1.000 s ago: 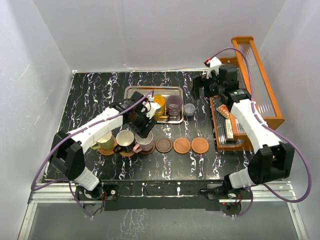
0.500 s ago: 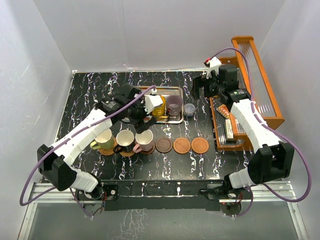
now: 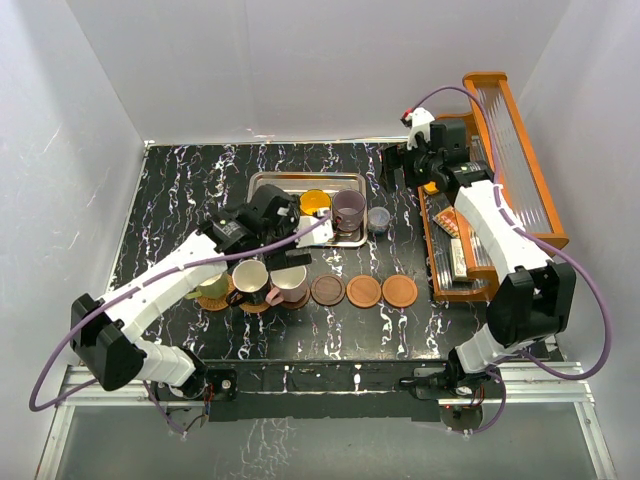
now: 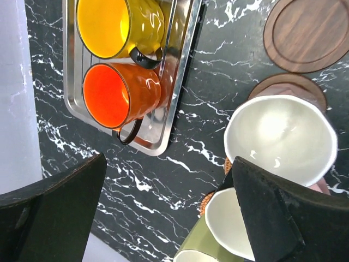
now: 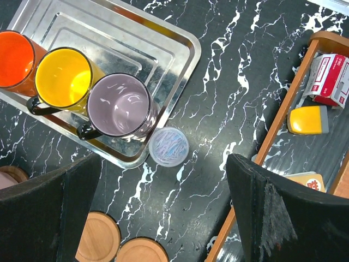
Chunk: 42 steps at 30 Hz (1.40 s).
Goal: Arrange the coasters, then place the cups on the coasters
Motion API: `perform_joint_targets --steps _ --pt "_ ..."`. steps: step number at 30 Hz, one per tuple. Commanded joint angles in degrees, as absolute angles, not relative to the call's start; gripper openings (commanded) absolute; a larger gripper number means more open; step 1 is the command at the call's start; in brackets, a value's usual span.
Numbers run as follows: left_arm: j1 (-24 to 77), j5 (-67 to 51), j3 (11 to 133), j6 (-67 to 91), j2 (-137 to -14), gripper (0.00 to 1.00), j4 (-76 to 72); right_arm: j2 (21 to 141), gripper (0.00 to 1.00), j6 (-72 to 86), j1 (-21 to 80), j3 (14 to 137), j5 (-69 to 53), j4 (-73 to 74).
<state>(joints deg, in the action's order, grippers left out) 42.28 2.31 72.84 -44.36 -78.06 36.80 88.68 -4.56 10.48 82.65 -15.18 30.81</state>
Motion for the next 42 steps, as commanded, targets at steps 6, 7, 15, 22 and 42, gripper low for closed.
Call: perform_joint_targets --steps 6,7,15,22,42 --pt "43.8 11.8 68.2 -45.2 -75.8 0.99 31.5 88.4 0.98 -6.1 10.4 87.3 -15.7 31.2" --pt "43.8 11.9 68.6 -44.5 -75.9 0.99 31.3 88.2 0.98 -6.2 10.4 87.2 -15.7 31.1" --pt "43.7 12.2 72.3 -39.7 -77.5 0.99 29.5 84.8 0.98 -6.5 10.3 85.3 -15.7 30.1" --pt "41.3 9.7 75.6 -31.8 -78.1 0.99 28.9 83.2 0.99 -6.9 10.3 84.7 -15.8 29.2" --pt "31.4 -7.1 78.8 -19.8 -86.3 0.99 27.7 83.7 0.98 -7.3 10.6 80.9 -18.4 22.9"
